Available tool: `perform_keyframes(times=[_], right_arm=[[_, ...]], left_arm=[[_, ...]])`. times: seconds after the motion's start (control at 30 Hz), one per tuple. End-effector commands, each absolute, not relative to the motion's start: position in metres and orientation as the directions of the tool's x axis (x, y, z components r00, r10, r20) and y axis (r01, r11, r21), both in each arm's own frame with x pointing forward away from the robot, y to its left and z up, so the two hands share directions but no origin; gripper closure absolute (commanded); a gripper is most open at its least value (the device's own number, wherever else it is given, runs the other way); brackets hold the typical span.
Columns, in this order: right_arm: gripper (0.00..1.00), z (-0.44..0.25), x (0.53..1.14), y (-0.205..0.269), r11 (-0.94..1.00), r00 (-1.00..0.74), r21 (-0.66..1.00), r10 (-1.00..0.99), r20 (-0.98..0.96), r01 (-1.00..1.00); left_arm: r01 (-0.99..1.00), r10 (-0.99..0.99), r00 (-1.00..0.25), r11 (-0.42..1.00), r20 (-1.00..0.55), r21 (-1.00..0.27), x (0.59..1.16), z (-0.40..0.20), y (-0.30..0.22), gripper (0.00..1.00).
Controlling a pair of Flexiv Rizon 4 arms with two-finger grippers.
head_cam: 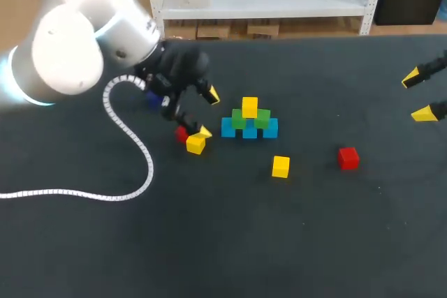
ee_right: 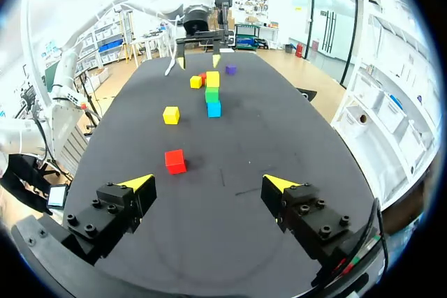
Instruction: Place the blue cubes, place green cubes on the blue cubes, place the yellow cubes on the green cubes, then place the red cubes on the yellow cubes, and place purple cube on the red cubes.
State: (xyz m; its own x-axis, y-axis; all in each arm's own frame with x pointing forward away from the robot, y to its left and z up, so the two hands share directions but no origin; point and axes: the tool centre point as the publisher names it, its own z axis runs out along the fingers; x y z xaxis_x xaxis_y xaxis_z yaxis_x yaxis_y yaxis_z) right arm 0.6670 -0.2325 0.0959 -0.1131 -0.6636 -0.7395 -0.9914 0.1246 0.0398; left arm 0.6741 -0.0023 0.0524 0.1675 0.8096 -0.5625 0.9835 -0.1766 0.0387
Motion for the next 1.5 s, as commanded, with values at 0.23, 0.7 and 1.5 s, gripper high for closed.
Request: perform_keyframes(times=[0.23,0.7,1.5], right_arm=[[0.00,0.095,0.668,-0.232,0.124,-0.112,0.040,-0.663,-0.740,-0.992],[0.00,0.095,0.668,-0.232,0.124,-0.112,0.040,-0.663,-0.740,-0.992],[0.00,0.095,0.668,-0.232,0.124,-0.112,0.040,-0.663,-0.740,-0.992]], left_arm=[[0.953,0.772,0.275,-0.296,-0.573,0.058,0.654,0.030,0.015,0.00],[0.950,0.766,0.269,-0.313,-0.584,0.028,0.661,0.004,0.022,0.00],[0.968,0.787,0.206,-0.252,-0.581,0.002,0.643,-0.001,0.042,0.07]])
